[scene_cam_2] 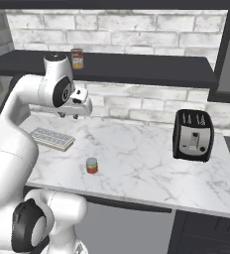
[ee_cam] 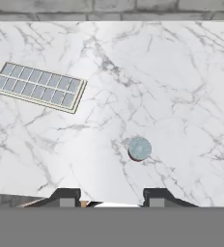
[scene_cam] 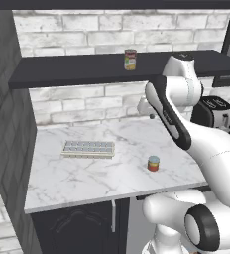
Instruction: Restock the canned food cabinet by taking the new fresh canned food from the counter and placing it in the cabinet. Then, take the old canned food from the cabinet and place it on the counter.
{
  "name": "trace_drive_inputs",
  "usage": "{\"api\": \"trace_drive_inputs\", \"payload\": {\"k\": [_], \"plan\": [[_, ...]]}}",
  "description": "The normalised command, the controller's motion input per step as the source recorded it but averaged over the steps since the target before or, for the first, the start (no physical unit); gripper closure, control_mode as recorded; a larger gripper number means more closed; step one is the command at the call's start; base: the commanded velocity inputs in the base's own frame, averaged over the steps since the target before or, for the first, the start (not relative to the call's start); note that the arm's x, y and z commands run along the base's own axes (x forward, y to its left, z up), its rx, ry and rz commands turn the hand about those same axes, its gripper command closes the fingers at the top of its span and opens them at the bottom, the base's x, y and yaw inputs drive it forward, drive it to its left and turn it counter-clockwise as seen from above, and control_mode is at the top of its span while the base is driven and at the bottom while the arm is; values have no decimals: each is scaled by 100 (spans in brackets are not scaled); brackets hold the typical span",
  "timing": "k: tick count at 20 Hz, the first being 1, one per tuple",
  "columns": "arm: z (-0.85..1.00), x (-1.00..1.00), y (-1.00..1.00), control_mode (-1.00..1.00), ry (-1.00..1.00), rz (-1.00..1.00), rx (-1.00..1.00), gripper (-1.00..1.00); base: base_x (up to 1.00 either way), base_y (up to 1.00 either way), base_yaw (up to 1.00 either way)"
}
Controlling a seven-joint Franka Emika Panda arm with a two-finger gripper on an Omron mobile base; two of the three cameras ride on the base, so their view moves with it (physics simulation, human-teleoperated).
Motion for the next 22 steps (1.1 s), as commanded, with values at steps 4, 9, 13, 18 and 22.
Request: {"api": "trace_drive_inputs", "payload": {"k": [4,9,13,18,22], "plan": [[-15,-11,-7,-100,0,-1,0,-100,0,0,0],[-48,-1,-20,-100,14,-5,-1,-100,0,0,0],[-72,0,-31,-100,20,-5,0,-100,0,0,0],[-86,0,-21,-100,15,-4,0,-100,0,0,0],[-82,0,-2,-100,9,-6,0,-100,0,0,0]]}}
